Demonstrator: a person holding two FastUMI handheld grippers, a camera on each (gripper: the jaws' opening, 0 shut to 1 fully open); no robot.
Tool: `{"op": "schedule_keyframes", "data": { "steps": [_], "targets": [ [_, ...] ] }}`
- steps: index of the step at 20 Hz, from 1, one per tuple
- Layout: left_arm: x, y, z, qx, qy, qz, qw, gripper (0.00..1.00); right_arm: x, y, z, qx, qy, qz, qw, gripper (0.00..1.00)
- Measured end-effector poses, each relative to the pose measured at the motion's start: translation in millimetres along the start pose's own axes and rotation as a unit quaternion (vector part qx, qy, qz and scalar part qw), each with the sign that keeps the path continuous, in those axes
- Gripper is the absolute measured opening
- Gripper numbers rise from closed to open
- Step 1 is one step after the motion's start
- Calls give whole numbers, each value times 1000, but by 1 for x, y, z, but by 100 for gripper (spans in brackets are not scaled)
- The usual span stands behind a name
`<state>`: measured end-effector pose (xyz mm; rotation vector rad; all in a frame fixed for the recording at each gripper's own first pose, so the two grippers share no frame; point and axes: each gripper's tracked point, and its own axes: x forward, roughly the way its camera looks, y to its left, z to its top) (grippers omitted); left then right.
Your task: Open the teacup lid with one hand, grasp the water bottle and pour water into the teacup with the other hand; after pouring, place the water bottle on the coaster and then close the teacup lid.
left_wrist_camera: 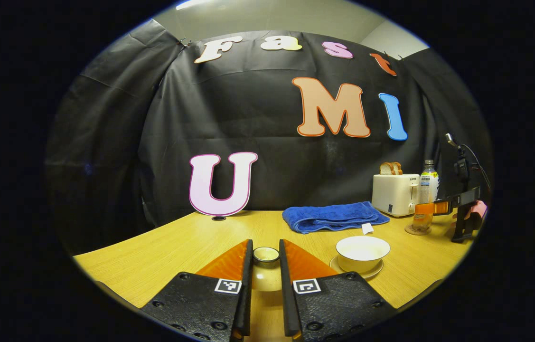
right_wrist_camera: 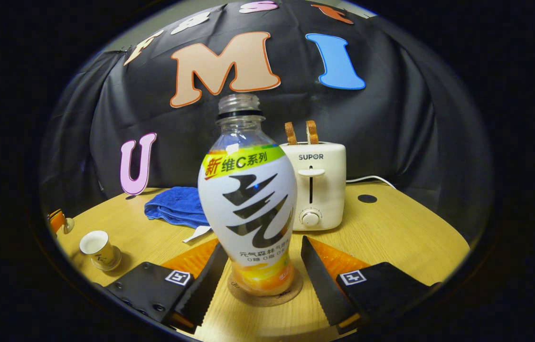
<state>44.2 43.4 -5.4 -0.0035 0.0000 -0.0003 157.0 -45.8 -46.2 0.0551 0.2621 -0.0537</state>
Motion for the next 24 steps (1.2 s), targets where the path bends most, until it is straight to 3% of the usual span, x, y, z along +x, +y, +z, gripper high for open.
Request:
{"op": "schedule_keyframes", "data": {
  "steps": [10, 12, 18, 24],
  "targets": [
    [8, -17, 0, -2, 0, -34, 999, 25, -53, 3, -1, -9, -32, 3, 999, 94],
    [13, -22, -1, -2, 1, -40, 999, 25, -71, 4, 1, -9, -47, 3, 999, 98],
    [30, -54, -2, -4, 4, -82, 997, 25, -118, 0, 14, -21, -126, -11, 992, 94],
    [40, -92, 0, -7, 2, -128, 992, 25, -129, -5, 13, -23, -131, -31, 991, 94]
  ]
}}
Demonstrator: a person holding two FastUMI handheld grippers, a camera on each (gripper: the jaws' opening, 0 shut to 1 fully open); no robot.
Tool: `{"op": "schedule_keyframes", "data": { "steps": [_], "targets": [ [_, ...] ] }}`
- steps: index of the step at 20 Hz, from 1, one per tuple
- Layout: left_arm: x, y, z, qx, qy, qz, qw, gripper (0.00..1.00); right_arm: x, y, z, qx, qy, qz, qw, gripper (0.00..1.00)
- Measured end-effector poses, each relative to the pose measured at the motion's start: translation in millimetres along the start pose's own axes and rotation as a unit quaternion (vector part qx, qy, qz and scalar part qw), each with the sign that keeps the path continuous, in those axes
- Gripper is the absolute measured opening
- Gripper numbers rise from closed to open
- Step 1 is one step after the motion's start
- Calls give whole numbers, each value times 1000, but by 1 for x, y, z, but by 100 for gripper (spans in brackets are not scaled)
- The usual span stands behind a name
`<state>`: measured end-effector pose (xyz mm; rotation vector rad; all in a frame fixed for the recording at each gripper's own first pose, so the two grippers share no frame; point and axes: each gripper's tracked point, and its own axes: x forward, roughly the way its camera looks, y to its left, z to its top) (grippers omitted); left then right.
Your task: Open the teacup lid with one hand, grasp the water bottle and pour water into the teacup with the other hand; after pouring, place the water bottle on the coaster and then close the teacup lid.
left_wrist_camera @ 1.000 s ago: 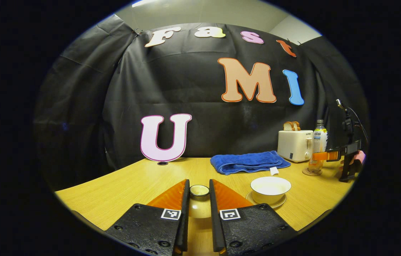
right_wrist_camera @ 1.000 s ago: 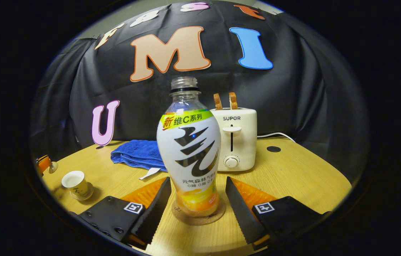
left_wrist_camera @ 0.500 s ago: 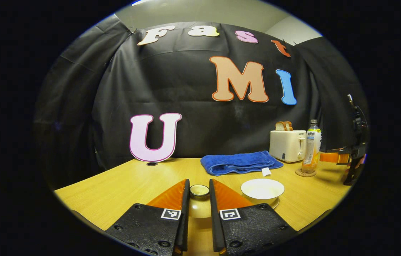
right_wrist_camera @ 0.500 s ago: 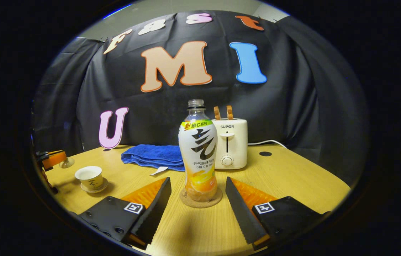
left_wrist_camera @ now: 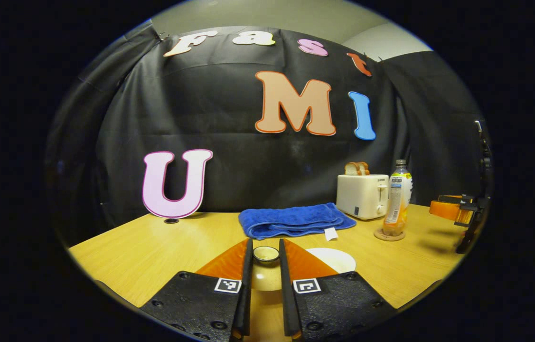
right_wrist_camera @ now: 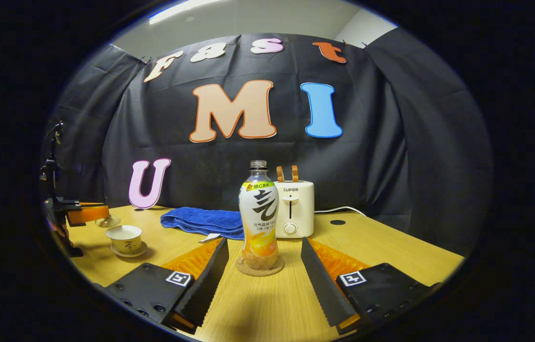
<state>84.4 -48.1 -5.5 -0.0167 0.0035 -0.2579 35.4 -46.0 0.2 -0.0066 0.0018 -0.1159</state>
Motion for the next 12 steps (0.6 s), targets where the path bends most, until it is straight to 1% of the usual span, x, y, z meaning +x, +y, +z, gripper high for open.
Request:
{"op": "schedule_keyframes", "data": {
  "steps": [1, 3, 4, 5, 6, 7, 8, 9, 10, 12],
  "targets": [
    [3, -8, -1, 0, 0, -12, 1000, 25, -2, -1, 0, 0, -1, -3, 1000, 94],
    [8, -23, -1, 1, 1, -34, 999, 25, -7, -2, 1, 0, -1, -7, 1000, 99],
    [9, -31, -1, 1, 0, -46, 999, 25, -11, -4, 1, 0, -1, -9, 1000, 94],
    [10, -37, -1, 1, 0, -58, 998, 25, -13, -4, 1, 0, -1, -7, 1000, 94],
    [10, -42, -1, 2, 0, -66, 998, 25, -15, -3, 2, 0, -1, -6, 1000, 96],
    [10, -44, -2, 3, 1, -74, 997, 25, -16, -4, 2, 0, -1, -6, 1000, 94],
    [11, -46, -2, 5, 3, -79, 997, 25, -16, -4, 1, 0, -1, -8, 1000, 96],
    [13, -49, -5, 9, 10, -86, 996, 25, -17, -5, 1, 0, -1, -8, 1000, 99],
    [14, -53, -8, 15, 19, -93, 995, 25, -17, -4, 2, 0, -1, -9, 1000, 96],
    [16, -59, -14, 28, 38, -106, 993, 25, -17, -4, 2, 0, -1, -9, 1000, 96]
  ]
}}
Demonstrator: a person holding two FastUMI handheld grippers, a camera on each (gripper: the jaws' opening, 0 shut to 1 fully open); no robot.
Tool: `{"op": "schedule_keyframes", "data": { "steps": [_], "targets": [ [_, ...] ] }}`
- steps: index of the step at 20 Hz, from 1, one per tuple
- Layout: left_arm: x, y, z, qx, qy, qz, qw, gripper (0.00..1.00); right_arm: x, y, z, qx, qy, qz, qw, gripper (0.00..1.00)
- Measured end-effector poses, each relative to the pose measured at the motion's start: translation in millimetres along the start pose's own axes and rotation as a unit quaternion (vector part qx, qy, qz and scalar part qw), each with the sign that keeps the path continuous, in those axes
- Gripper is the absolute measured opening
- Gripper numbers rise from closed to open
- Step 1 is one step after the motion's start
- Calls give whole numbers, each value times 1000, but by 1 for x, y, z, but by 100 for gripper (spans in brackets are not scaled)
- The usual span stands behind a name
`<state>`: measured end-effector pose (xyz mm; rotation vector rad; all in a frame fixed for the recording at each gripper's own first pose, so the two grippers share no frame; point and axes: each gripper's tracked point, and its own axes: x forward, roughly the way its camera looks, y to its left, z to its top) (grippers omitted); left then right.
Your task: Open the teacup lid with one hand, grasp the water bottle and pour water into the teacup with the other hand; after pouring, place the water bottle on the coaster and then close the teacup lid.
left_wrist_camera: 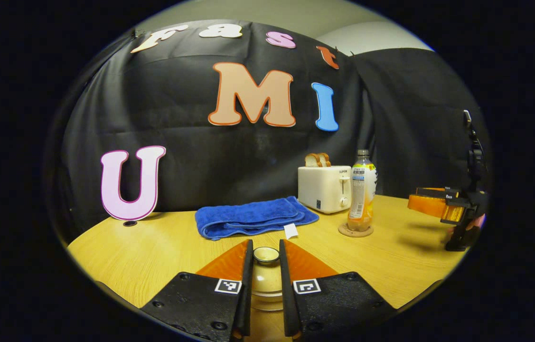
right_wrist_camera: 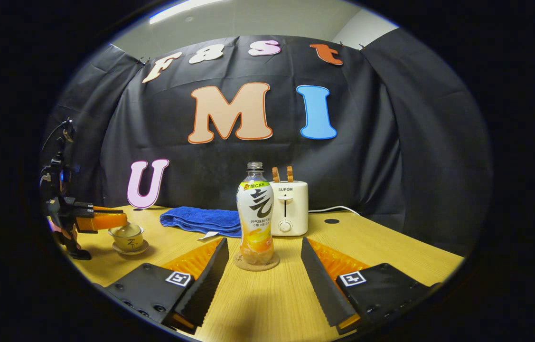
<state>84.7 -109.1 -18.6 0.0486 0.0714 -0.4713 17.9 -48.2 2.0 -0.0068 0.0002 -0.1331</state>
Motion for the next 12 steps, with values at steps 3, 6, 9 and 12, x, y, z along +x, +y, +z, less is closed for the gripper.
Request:
{"op": "schedule_keyframes", "data": {
  "steps": [3, 6, 9, 12],
  "targets": [
    [-1, 0, 0, 4, 6, -1, 1000, 25, 0, 0, 0, 0, 0, 0, 1000, 96],
    [-2, 0, 0, 3, 6, -2, 1000, 25, 0, 0, 0, 0, 0, 0, 1000, 96],
    [-1, 2, -1, 4, 10, 2, 1000, 27, 0, 0, 0, 0, 0, 0, 1000, 99],
    [-2, 3, 1, 1, 7, 4, 1000, 31, 0, 0, 0, 0, 0, 0, 1000, 99]
  ]
}}
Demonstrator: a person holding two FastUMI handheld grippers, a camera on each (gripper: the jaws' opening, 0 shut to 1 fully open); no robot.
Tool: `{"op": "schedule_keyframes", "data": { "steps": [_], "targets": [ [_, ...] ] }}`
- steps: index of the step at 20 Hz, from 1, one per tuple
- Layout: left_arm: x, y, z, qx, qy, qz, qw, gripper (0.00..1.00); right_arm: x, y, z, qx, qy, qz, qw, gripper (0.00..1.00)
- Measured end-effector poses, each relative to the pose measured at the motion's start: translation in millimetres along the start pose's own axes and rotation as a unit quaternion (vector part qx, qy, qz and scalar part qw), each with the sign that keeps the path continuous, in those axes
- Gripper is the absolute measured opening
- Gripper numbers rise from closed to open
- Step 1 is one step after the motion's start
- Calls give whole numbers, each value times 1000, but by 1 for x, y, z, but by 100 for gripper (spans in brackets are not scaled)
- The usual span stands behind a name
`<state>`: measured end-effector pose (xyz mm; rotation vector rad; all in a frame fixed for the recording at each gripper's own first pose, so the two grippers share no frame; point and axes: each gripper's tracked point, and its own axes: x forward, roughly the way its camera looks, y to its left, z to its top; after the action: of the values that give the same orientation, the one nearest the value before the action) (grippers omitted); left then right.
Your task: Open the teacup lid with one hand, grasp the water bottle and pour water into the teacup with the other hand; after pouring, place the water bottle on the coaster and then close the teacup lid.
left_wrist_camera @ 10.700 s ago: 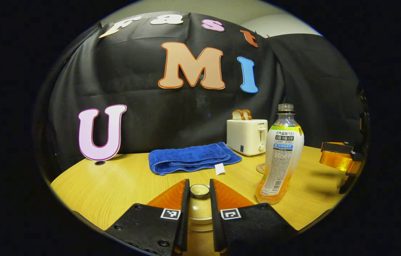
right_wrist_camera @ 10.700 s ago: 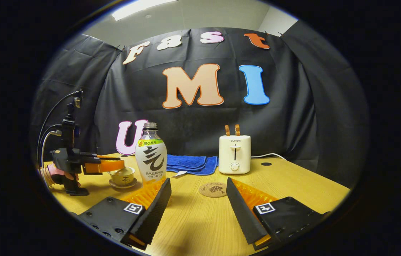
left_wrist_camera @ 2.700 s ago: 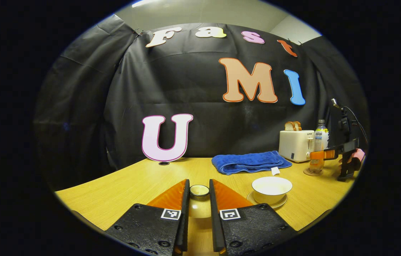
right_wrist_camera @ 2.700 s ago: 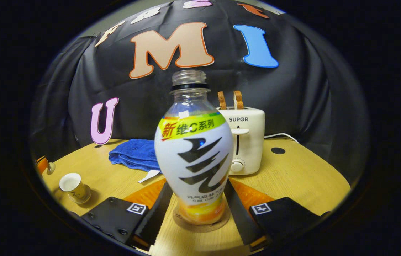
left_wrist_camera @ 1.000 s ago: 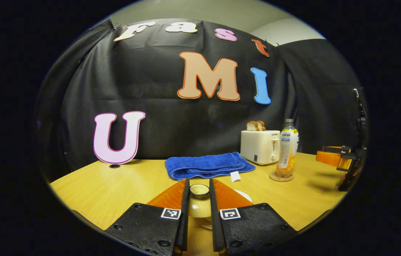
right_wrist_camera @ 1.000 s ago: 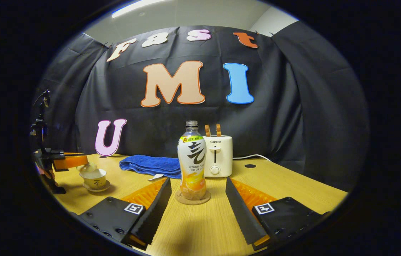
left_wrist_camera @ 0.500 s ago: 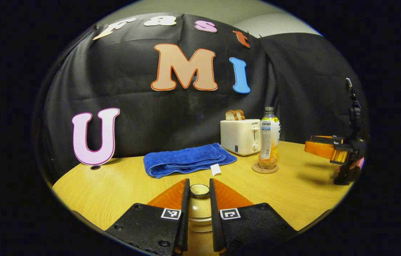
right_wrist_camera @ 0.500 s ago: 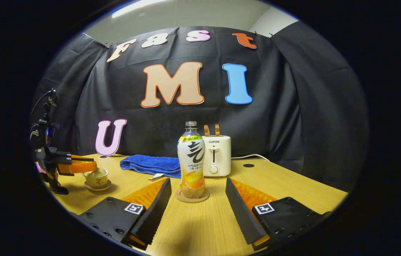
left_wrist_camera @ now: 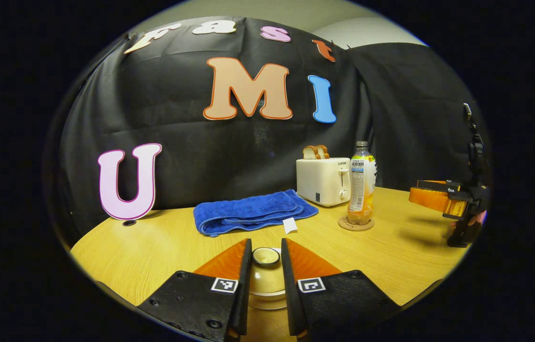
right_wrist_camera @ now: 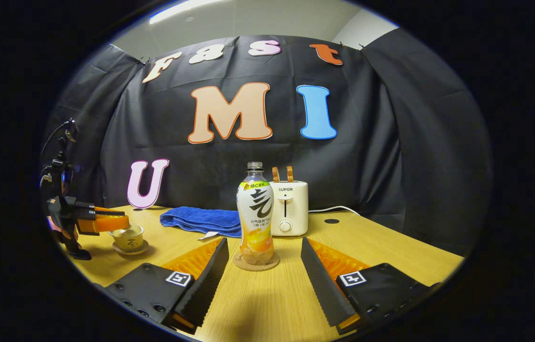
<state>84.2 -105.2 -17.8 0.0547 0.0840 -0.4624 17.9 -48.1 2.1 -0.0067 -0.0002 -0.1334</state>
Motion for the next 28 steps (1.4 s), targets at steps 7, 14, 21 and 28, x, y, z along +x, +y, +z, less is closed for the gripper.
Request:
{"op": "schedule_keyframes", "data": {
  "steps": [7, 14, 21, 28],
  "targets": [
    [-3, 1, 1, -3, -5, 3, 1000, 81, 0, 0, 0, 0, 0, 0, 1000, 96],
    [-18, 10, 13, -27, -48, 37, 998, 91, 0, 0, 0, 0, 0, 0, 1000, 96],
    [-61, 43, 6, -28, -42, 150, 987, 92, 0, -1, 0, 0, 0, -2, 1000, 99],
    [-114, 95, 0, -29, -37, 303, 952, 90, -6, -18, 1, -2, -2, -49, 999, 96]
  ]
}}
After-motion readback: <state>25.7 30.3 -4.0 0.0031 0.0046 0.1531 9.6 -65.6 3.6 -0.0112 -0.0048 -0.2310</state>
